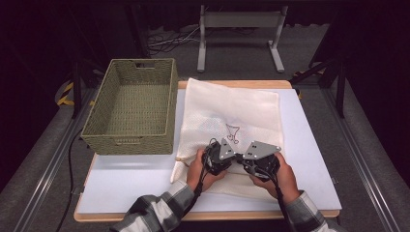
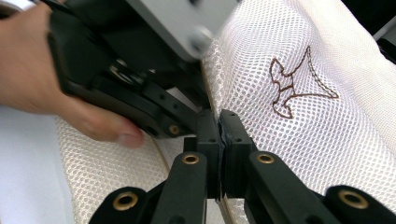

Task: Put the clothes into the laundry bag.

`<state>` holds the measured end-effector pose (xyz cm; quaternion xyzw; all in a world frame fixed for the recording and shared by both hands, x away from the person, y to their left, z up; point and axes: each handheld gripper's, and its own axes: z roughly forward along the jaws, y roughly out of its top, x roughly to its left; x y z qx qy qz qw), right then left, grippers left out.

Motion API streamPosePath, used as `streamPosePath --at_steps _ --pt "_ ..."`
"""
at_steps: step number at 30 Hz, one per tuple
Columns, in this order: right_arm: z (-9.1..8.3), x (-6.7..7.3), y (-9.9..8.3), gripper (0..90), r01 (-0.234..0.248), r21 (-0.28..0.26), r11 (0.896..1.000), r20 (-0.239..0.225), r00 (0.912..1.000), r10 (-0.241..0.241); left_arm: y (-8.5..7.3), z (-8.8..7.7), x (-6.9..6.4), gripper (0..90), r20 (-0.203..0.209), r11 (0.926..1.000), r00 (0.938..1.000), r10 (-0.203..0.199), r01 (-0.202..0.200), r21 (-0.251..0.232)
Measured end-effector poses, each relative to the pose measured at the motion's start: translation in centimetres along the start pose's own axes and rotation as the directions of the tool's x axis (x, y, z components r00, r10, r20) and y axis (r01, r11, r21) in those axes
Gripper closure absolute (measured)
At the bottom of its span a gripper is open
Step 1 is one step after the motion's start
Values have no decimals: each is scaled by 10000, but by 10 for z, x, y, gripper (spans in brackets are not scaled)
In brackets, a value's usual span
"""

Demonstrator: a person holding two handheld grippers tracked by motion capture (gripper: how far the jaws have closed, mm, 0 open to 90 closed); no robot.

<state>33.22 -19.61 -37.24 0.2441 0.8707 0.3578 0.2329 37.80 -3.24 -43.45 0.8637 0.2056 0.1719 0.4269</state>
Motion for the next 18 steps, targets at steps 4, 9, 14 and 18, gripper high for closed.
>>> streamPosePath --at_steps 4,9,14,18 --pt "-1 0 1 884 -10 -73 10000 25 10000 10 1 -14 -2 847 221 9998 9995 208 -207 -54" --pt "-3 -1 1 882 19 -81 10000 22 10000 -19 -4 -36 -5 825 454 9985 9975 550 -546 -101" --pt "-4 -1 2 877 -43 -144 9999 5 10000 43 -12 -62 -1 810 394 9977 9970 671 -666 -136" --pt "-4 -1 2 878 -41 -109 9999 -7 10000 40 -21 -81 4 796 282 9979 9975 640 -638 -81"
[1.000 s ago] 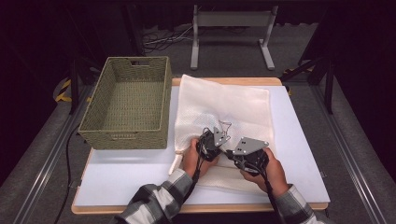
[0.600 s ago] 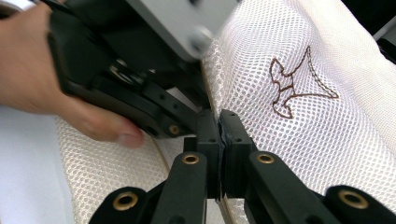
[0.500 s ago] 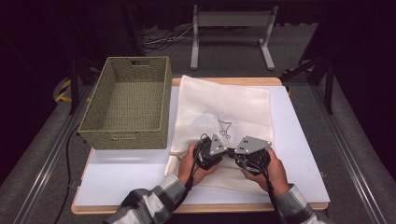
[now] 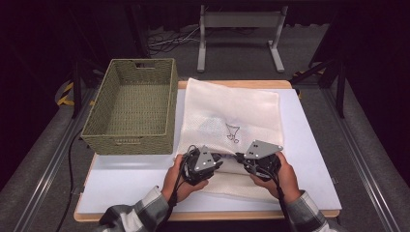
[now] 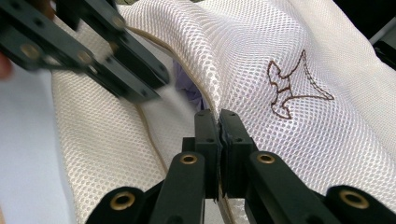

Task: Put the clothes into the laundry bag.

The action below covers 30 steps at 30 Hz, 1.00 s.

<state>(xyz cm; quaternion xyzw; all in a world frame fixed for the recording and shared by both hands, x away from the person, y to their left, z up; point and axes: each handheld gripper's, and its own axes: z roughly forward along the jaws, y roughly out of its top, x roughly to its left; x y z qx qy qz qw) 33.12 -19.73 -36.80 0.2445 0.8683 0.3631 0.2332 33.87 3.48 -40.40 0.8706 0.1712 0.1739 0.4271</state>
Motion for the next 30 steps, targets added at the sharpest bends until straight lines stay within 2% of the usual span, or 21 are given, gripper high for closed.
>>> streamPosePath --at_steps 3,9,10,11,16,21,25,27,30 --pt "0 0 0 878 13 -4 10000 -6 10000 -13 -7 -14 3 790 -332 9997 9993 192 -187 144" --pt "0 1 0 876 9 4 10000 -52 10000 -9 -27 -40 15 783 -711 9994 9972 -222 240 257" --pt "0 0 -1 875 19 16 10000 -46 10000 -19 -27 -40 15 777 -711 9994 9972 -222 240 257" --pt "-1 0 -1 874 -12 1 10000 -74 10000 12 -36 -49 19 771 -1016 9990 9943 -335 365 270" --pt "-2 0 -1 872 -75 15 10000 -133 9999 75 -53 -66 28 745 -1387 9965 9880 -682 741 376" --pt "-1 0 -1 871 6 67 10000 -173 9999 -4 -66 -71 33 714 -1489 9934 9849 -888 984 587" --pt "0 1 -2 867 41 119 9999 -181 9998 -39 -74 -69 38 636 -1346 9890 9845 -1122 1237 808" --pt "1 1 -2 867 58 130 9999 -233 9997 -55 -78 -66 40 602 -1180 9834 9839 -1341 1467 1063" --pt "1 1 -2 865 66 193 9998 -272 9996 -61 -80 -65 42 552 -1231 9812 9826 -1392 1537 1171"
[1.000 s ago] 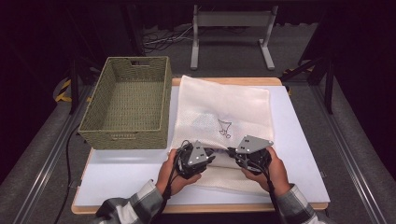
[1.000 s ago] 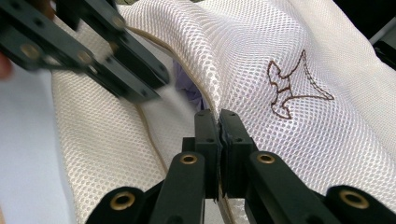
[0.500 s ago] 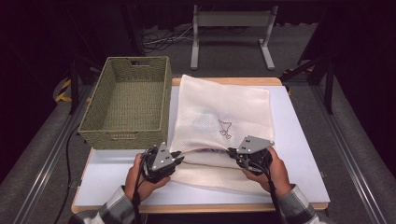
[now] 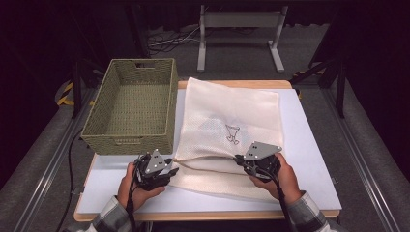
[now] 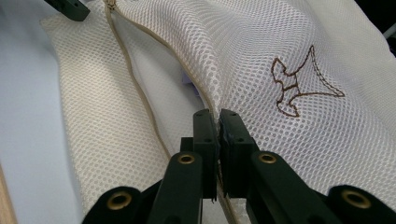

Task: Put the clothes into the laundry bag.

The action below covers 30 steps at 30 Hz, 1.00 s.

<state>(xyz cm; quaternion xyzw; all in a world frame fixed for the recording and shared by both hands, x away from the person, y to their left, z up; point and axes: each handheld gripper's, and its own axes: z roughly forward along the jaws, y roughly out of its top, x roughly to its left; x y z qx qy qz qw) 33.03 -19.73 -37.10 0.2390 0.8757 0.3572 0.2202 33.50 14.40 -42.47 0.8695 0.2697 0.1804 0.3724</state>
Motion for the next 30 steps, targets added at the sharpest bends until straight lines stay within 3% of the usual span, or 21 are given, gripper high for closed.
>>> streamPosePath --at_steps 4,9,16,23,30 --pt "2 1 -1 865 74 54 10000 -56 10000 -73 -5 3 7 508 79 9984 9988 -483 480 293" --pt "5 3 -2 865 144 169 9998 -127 9998 -141 -10 7 13 495 352 9952 9969 -709 683 704" --pt "10 6 -3 860 260 355 9990 -224 9994 -252 -10 12 14 670 772 9937 9937 -811 746 841" --pt "13 7 -10 848 304 592 9978 -417 9987 -280 -11 11 17 784 1047 9926 9893 -1016 937 774" --pt "19 9 -13 828 323 797 9963 -537 9982 -281 -11 7 16 829 1242 9948 9886 -848 770 664"
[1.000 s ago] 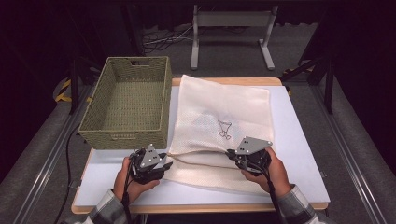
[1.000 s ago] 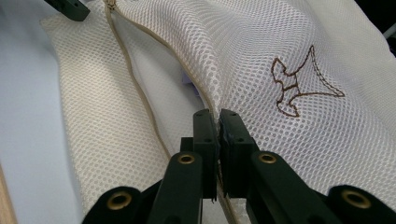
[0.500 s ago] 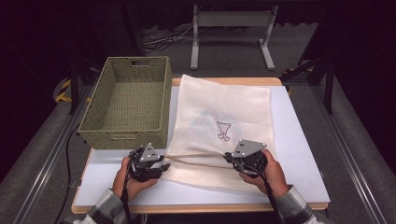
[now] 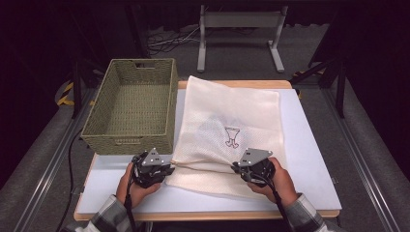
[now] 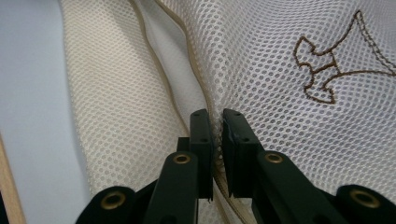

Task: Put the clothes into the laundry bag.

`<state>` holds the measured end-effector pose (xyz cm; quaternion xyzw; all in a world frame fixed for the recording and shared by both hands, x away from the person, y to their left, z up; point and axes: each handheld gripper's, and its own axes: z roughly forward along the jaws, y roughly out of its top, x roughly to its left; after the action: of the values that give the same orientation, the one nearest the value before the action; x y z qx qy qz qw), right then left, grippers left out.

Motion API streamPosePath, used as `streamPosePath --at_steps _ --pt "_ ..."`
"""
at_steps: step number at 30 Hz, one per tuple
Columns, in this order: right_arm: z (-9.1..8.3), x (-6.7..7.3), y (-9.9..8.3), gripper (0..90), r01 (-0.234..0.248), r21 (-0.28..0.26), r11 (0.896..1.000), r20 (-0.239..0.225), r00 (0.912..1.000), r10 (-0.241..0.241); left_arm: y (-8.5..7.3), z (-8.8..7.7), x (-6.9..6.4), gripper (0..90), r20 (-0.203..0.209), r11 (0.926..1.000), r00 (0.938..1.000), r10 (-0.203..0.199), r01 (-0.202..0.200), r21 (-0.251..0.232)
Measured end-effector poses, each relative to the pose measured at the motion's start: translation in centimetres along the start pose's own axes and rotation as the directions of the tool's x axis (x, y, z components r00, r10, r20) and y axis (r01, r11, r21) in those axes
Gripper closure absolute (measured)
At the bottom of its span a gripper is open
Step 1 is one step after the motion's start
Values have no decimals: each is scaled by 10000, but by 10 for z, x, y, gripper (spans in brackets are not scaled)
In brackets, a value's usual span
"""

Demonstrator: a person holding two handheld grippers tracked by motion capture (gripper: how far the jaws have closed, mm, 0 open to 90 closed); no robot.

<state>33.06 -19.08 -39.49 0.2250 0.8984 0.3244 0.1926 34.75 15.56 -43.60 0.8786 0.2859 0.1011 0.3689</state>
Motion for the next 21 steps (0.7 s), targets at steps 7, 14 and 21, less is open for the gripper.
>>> streamPosePath --at_steps 7,14,21 --pt "7 -1 -3 794 -97 340 9994 -313 9995 107 -8 -4 -2 830 112 9994 9993 347 -347 22" --pt "16 -1 -7 764 -17 801 9968 -464 9989 54 -11 -4 -4 819 -140 9983 9984 545 -542 217" --pt "20 -2 -11 717 -314 969 9948 -546 9978 368 -11 -3 -6 818 -245 9981 9980 583 -578 206"
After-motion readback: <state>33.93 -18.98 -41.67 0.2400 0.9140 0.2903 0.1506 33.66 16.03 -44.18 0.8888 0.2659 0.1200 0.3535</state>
